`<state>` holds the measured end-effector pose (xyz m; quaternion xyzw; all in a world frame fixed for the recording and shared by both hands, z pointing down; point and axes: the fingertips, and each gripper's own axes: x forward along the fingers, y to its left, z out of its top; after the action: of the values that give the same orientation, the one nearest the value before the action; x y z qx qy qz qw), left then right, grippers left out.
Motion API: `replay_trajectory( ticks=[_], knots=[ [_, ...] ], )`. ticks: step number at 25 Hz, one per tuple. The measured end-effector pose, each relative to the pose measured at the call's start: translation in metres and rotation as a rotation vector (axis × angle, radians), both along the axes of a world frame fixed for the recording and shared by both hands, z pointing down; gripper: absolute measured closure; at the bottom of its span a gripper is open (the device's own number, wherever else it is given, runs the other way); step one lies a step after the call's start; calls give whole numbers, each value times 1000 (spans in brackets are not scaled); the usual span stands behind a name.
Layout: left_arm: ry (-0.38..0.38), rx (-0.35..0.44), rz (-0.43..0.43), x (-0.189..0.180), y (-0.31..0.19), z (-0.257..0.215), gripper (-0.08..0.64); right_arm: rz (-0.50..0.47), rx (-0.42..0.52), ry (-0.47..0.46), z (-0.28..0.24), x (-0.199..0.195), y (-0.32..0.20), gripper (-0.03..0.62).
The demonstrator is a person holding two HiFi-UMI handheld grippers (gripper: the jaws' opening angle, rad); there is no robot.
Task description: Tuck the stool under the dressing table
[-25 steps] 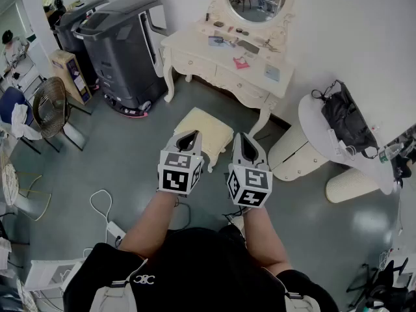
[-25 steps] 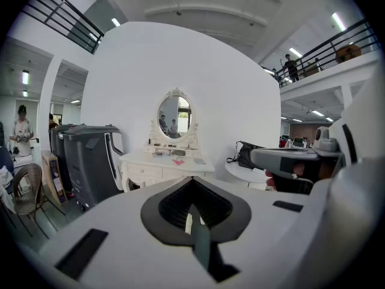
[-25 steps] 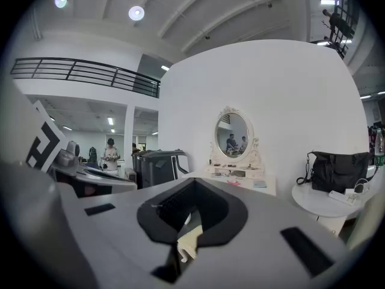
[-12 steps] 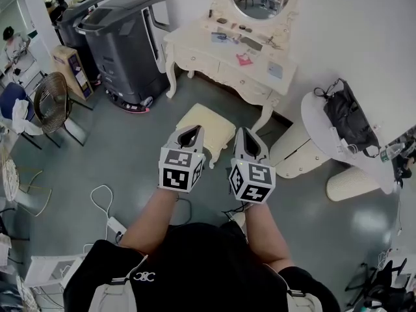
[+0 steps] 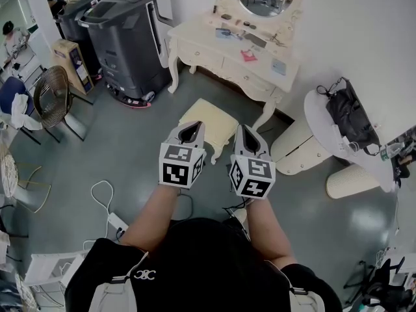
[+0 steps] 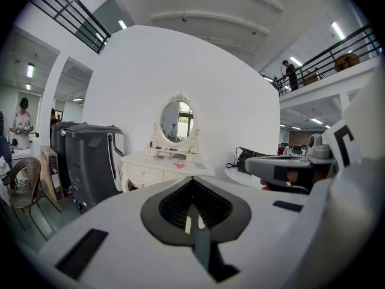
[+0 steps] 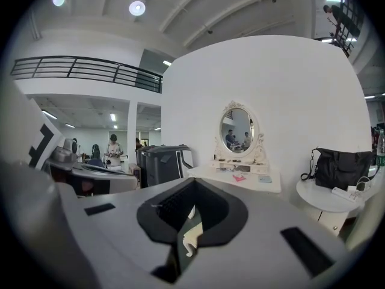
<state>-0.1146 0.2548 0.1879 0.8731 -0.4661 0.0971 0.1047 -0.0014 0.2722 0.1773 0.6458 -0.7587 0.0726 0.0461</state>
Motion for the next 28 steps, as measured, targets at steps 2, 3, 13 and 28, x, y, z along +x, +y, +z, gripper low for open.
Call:
replay_trajectory(
  ticks=[2, 3, 13, 28],
  knots=[
    [6, -4, -1, -7, 1, 1, 557, -4, -8, 4, 1, -8, 0, 583],
    [8, -6, 0, -10, 1, 1, 557, -7, -11, 5, 2, -11, 1, 583],
    [20, -67, -10, -41, -3, 21, 557, -10, -45, 15, 14, -35, -2, 583],
    [-62, -100, 5, 1, -114, 40, 557, -20, -60, -36, 31, 3, -126, 583]
  ],
)
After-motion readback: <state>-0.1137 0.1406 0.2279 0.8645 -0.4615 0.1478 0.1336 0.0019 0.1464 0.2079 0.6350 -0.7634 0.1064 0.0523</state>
